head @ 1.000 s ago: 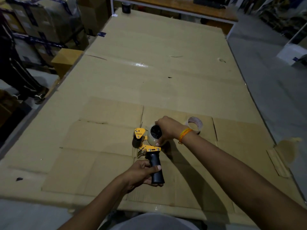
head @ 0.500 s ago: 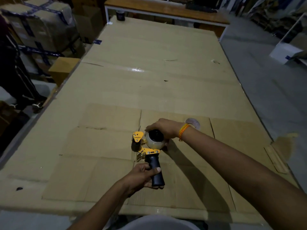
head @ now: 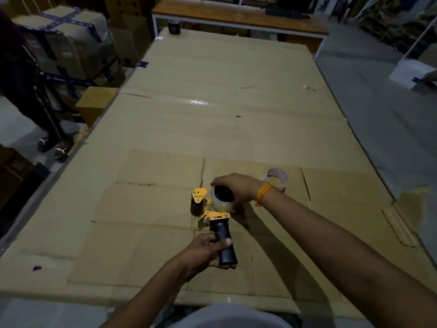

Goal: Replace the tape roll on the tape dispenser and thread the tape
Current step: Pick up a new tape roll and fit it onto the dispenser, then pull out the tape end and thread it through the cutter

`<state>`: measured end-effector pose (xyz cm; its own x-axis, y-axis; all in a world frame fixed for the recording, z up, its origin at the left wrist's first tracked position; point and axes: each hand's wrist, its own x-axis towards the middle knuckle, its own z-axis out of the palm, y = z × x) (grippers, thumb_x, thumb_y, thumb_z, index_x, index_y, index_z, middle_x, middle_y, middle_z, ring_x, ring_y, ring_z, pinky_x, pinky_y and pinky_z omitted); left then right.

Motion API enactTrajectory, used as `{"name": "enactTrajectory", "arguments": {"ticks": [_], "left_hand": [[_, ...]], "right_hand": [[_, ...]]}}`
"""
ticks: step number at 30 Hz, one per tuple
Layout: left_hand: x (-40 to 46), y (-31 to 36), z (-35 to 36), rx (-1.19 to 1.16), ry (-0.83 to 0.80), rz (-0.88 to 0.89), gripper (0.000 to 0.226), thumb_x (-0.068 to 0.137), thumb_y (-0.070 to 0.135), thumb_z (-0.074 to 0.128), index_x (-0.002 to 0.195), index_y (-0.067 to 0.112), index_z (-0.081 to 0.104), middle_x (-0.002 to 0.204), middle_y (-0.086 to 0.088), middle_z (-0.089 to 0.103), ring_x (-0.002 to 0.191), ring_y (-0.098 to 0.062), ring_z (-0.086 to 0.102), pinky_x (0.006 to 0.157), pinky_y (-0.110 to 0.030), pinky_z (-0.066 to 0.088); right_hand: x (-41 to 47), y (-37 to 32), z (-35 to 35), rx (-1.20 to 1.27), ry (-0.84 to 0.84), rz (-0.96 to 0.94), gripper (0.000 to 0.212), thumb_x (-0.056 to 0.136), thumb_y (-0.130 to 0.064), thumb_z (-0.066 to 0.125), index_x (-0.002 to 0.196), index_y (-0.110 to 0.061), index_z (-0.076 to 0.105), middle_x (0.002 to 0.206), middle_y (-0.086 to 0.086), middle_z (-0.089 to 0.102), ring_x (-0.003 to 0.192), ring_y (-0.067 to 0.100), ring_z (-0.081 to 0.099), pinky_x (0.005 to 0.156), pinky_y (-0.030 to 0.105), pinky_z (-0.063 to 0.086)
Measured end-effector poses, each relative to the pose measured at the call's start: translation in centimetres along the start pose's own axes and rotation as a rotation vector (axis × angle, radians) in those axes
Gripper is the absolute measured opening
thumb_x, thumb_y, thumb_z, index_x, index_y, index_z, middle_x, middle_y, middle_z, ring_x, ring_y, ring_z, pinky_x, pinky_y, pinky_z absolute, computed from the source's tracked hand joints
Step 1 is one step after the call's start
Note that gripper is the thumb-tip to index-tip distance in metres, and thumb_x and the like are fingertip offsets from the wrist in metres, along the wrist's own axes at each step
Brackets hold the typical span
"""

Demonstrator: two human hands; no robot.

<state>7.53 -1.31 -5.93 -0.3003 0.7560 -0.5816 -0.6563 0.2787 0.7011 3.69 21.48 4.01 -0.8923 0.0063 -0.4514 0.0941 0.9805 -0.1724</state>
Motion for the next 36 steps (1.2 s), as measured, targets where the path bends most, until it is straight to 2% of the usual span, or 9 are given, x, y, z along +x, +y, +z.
{"name": "enactTrajectory", "arguments": {"ticks": [8, 12, 15, 18, 21, 23, 25, 29, 36], "left_hand": [[-0.9, 0.4, 0.3, 0.033, 0.057, 0.006, 0.05, 0.093, 0.022, 0.083, 0.121, -0.014, 0.063, 0.113, -0.029, 0.078, 0.105, -0.042, 0.078, 0.09, -0.053, 0.066], [-2.8, 1.4, 0.3, 0.13, 0.28, 0.061, 0.038, 0.09, 0.02, 0.085, 0.095, -0.014, 0.068, 0.082, -0.031, 0.074, 0.07, -0.035, 0.074, 0.063, -0.039, 0.064], [-4.8, 2.9, -0.6, 0.305, 0.513, 0.239, 0.026, 0.099, 0.005, 0.066, 0.078, -0.009, 0.07, 0.067, -0.031, 0.067, 0.054, -0.023, 0.063, 0.052, -0.03, 0.054], [-4.3, 5.1, -2.2, 0.574, 0.712, 0.485, 0.027, 0.095, 0.005, 0.068, 0.068, 0.008, 0.07, 0.062, -0.02, 0.066, 0.053, -0.009, 0.057, 0.056, -0.024, 0.047], [-2.5, 7.5, -3.1, 0.756, 0.81, 0.574, 0.02, 0.093, 0.027, 0.077, 0.076, 0.017, 0.075, 0.058, -0.007, 0.066, 0.053, -0.011, 0.058, 0.054, -0.025, 0.045], [-1.8, 9.2, -2.8, 0.895, 0.833, 0.564, 0.021, 0.091, 0.037, 0.079, 0.078, 0.021, 0.079, 0.052, 0.001, 0.059, 0.049, -0.01, 0.053, 0.053, -0.026, 0.039], [-1.1, 10.7, -2.2, 1.034, 0.797, 0.497, 0.019, 0.088, 0.042, 0.08, 0.083, 0.024, 0.083, 0.056, 0.005, 0.065, 0.054, -0.008, 0.059, 0.052, -0.024, 0.041], [0.5, 12.9, -0.8, 1.339, 0.697, 0.334, 0.022, 0.084, 0.044, 0.084, 0.093, 0.025, 0.088, 0.095, -0.003, 0.083, 0.088, -0.025, 0.078, 0.071, -0.032, 0.058], [2.4, 14.6, 1.7, 1.675, 0.603, 0.091, 0.046, 0.081, 0.042, 0.088, 0.112, 0.01, 0.074, 0.112, -0.011, 0.075, 0.106, -0.033, 0.076, 0.08, -0.037, 0.058]], "right_hand": [[0.1, 0.5, 0.2, 0.054, -0.048, -0.013, 0.122, 0.062, -0.015, 0.103, 0.164, -0.017, 0.035, 0.159, 0.014, 0.05, 0.146, 0.036, 0.046, 0.118, 0.047, 0.044], [-1.1, 0.5, 0.8, 0.113, 0.027, 0.007, 0.137, 0.067, -0.022, 0.102, 0.171, -0.015, 0.013, 0.177, 0.013, 0.021, 0.162, 0.035, 0.018, 0.132, 0.048, 0.024], [-3.9, -0.3, 1.9, 0.25, 0.151, 0.073, 0.13, 0.077, -0.026, 0.093, 0.171, -0.013, 0.005, 0.179, 0.012, 0.01, 0.165, 0.033, 0.005, 0.133, 0.049, 0.02], [-6.6, -2.4, 4.3, 0.437, 0.268, 0.224, 0.123, 0.076, -0.037, 0.093, 0.168, -0.011, 0.015, 0.167, 0.012, 0.022, 0.155, 0.034, 0.018, 0.125, 0.042, 0.029], [-8.0, -5.2, 7.6, 0.701, 0.289, 0.469, 0.101, 0.073, -0.051, 0.094, 0.145, -0.011, 0.035, 0.135, 0.008, 0.036, 0.132, 0.027, 0.041, 0.096, 0.029, 0.044], [-8.2, -7.0, 9.8, 0.844, 0.147, 0.541, 0.095, 0.076, -0.054, 0.092, 0.138, -0.007, 0.037, 0.126, 0.006, 0.041, 0.118, 0.022, 0.051, 0.073, 0.02, 0.043], [-7.9, -8.1, 11.4, 0.888, 0.082, 0.533, 0.081, 0.086, -0.048, 0.087, 0.138, -0.004, 0.042, 0.123, 0.006, 0.053, 0.109, 0.021, 0.057, 0.061, 0.019, 0.039], [-6.9, -8.9, 12.4, 0.852, 0.158, 0.53, 0.053, 0.101, -0.033, 0.072, 0.136, 0.0, 0.05, 0.134, 0.018, 0.064, 0.12, 0.033, 0.065, 0.078, 0.027, 0.041], [-6.9, -9.1, 12.9, 0.859, 0.19, 0.533, 0.051, 0.102, -0.03, 0.069, 0.136, 0.002, 0.05, 0.136, 0.023, 0.064, 0.123, 0.039, 0.065, 0.079, 0.028, 0.04]]}}
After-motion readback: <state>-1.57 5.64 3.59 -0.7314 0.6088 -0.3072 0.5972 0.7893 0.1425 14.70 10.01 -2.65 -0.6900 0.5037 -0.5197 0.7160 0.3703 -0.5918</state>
